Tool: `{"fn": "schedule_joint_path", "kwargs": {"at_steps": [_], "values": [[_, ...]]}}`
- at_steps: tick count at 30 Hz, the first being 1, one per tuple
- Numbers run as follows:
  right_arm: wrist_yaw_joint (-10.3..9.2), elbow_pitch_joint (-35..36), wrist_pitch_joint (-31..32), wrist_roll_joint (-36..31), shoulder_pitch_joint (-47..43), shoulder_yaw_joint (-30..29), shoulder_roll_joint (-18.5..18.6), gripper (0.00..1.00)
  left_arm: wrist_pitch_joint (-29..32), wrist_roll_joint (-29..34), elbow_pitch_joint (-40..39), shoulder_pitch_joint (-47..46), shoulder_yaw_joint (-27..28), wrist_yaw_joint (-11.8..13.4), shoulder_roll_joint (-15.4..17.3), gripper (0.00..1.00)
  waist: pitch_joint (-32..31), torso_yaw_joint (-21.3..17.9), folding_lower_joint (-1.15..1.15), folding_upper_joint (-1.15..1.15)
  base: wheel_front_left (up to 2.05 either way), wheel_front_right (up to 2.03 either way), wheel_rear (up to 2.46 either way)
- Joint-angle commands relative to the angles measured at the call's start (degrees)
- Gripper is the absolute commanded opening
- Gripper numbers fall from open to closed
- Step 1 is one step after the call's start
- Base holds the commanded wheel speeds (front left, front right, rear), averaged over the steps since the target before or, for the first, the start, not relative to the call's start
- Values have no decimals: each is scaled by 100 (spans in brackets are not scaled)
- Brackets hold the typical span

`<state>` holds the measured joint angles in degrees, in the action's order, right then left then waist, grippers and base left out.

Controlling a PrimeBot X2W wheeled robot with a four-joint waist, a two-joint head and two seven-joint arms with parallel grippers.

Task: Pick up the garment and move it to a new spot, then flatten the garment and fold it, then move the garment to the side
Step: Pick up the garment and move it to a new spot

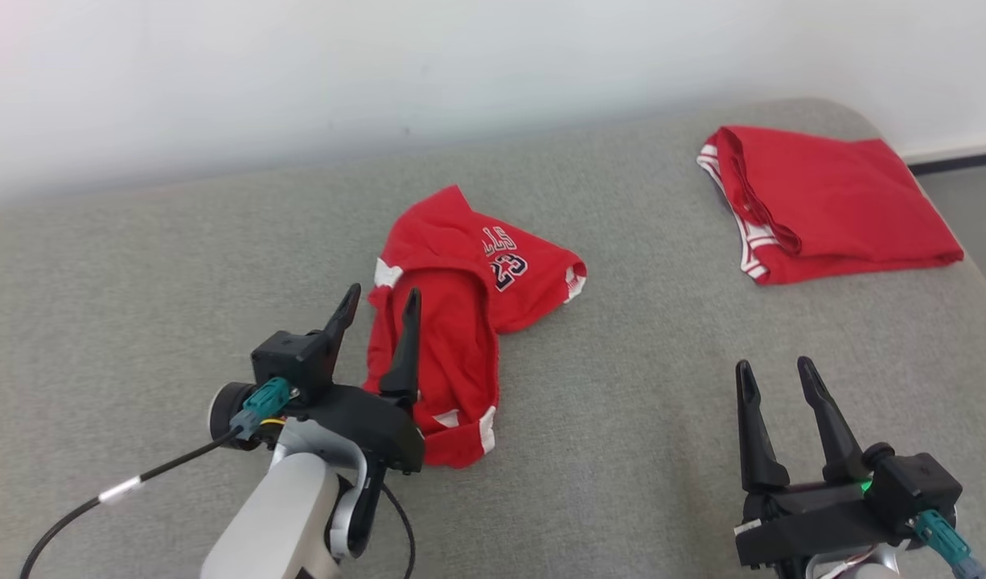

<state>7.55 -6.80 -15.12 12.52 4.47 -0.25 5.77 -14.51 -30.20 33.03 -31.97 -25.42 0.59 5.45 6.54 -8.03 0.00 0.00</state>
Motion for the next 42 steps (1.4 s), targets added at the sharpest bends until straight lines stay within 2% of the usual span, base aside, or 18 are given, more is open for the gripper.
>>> {"fn": "schedule_joint_path", "kwargs": {"at_steps": [1, 8, 15, 23, 32, 42], "values": [[-15, 2, -1, 6, -73, -7, 13, 100, -27, 78, -66, 128, 20, 46, 73, 100, -159, 141, 0, 0, 0, 0, 0], [-15, 22, -1, 8, -231, -81, 34, 100, -60, 417, -766, 534, 146, 249, 689, 100, -446, 368, 0, 0, 0, 0, 0], [-15, 49, -1, -6, -373, -155, 26, 100, -67, 594, -1577, 1240, 550, 429, 1294, 100, -659, 530, 0, 0, 0, 0, 0], [-15, 116, -1, -23, -513, -206, -14, 100, -69, 881, -2445, 2152, 1067, 609, 1646, 100, -729, 689, 0, 0, 0, 0, 0], [-15, 114, -1, 34, -600, -226, -59, 100, -69, 1085, -2981, 3086, 1646, 745, 1502, 100, -768, 734, 0, 0, 0, 0, 0], [-15, 96, -1, 43, -723, -265, -97, 100, -70, 1495, -3120, 3740, 1994, 708, 1184, 100, -869, 687, 0, 0, 0, 0, 0]]}}
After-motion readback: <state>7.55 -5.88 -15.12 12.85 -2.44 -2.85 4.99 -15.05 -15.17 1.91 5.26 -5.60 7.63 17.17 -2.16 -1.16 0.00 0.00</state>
